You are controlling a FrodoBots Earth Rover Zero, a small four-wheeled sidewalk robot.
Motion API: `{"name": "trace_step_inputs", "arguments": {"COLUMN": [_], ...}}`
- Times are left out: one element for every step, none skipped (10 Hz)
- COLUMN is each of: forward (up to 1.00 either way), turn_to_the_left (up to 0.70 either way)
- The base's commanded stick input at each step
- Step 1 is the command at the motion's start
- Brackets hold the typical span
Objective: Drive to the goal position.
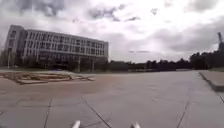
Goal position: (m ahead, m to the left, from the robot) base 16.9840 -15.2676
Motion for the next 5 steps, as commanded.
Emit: {"name": "trace_step_inputs", "arguments": {"forward": [1.0, 1.0, 1.0, 1.0, 1.0], "turn_to_the_left": [0.0, 0.0, 0.0, -0.26, 0.0]}}
